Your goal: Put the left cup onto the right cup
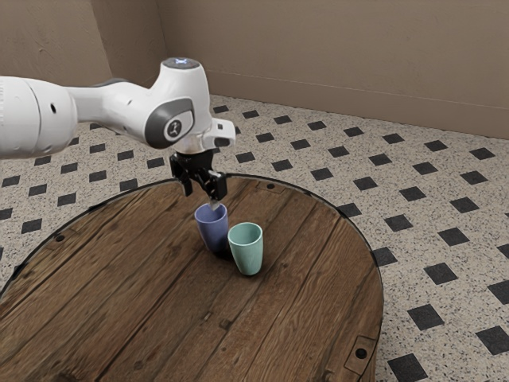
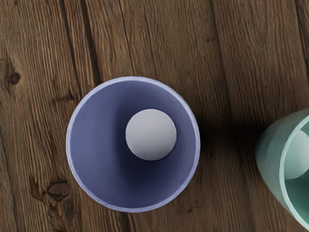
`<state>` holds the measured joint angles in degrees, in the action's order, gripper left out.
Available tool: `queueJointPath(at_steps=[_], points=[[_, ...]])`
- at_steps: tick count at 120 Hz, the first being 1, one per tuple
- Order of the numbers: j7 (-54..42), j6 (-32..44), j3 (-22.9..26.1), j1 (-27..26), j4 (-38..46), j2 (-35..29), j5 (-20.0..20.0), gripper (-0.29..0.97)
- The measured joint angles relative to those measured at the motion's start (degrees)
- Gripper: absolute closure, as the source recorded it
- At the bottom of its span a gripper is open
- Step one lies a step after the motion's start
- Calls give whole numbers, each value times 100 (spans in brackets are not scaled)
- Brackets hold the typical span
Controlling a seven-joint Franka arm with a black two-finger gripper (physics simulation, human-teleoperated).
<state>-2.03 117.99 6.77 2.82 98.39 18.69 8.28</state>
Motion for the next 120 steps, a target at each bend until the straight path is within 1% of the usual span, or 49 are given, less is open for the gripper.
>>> queueJointPath(at_steps=[120], points=[[40, 229, 79, -1, -55, 275, -25, 10]])
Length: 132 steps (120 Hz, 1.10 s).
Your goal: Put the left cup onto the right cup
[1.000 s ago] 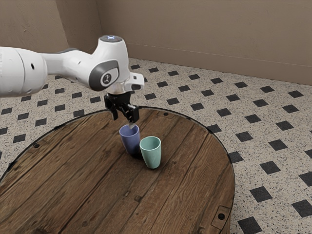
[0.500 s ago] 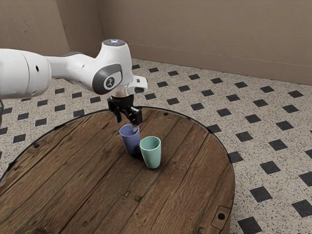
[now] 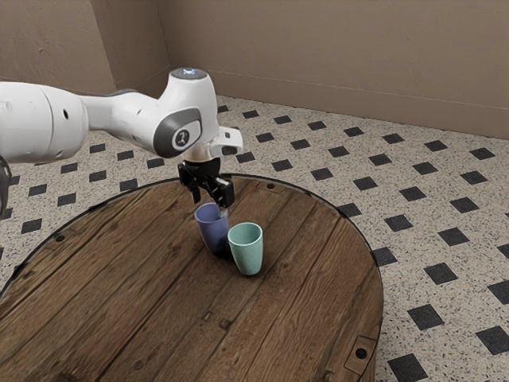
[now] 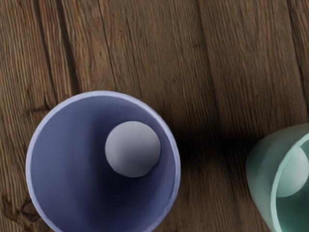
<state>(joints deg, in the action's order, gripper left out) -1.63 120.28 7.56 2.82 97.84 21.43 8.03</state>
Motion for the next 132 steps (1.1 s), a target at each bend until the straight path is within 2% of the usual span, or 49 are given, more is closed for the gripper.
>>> queueJointPath(at_steps=[73, 132], points=[[9, 155, 0, 0, -1, 149, -4, 24], [-8, 287, -3, 9, -26, 301, 4, 27]])
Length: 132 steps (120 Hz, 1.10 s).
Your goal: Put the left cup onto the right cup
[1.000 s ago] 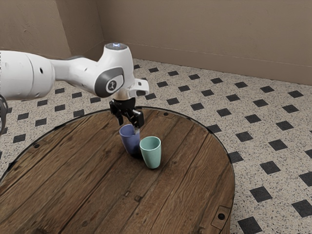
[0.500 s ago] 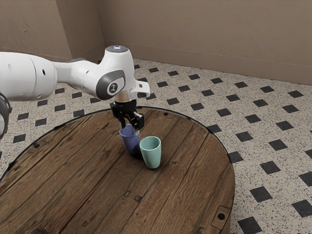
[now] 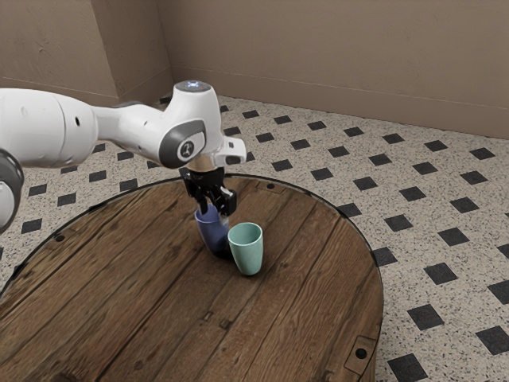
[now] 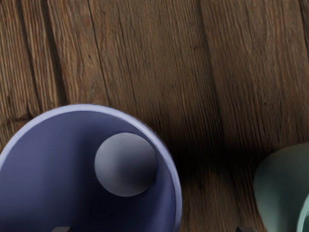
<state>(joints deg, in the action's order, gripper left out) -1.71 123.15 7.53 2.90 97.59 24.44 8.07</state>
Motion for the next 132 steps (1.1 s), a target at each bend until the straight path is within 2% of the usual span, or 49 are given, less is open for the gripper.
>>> queueJointPath(at_steps=[132], points=[[-86, 157, -15, 9, -332, 428, 15, 32]])
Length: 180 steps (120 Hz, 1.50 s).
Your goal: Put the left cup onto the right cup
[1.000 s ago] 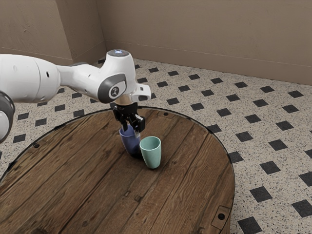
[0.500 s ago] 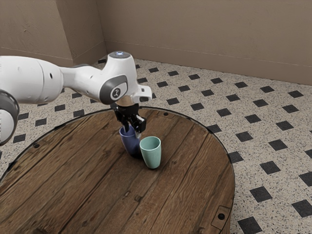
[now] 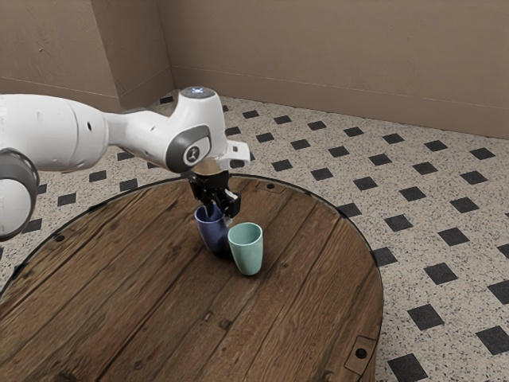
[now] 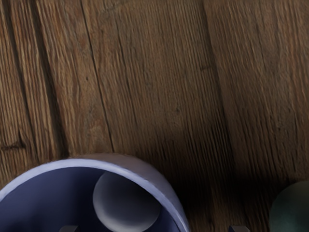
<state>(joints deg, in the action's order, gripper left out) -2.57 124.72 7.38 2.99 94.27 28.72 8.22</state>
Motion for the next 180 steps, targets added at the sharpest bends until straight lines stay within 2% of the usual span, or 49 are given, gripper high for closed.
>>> queueJointPath(at_steps=[36, 151, 180], points=[[-14, 39, -14, -5, -11, 108, -18, 33], [-25, 173, -34, -9, -8, 207, -36, 72], [-21, 173, -35, -25, -6, 163, -20, 76]])
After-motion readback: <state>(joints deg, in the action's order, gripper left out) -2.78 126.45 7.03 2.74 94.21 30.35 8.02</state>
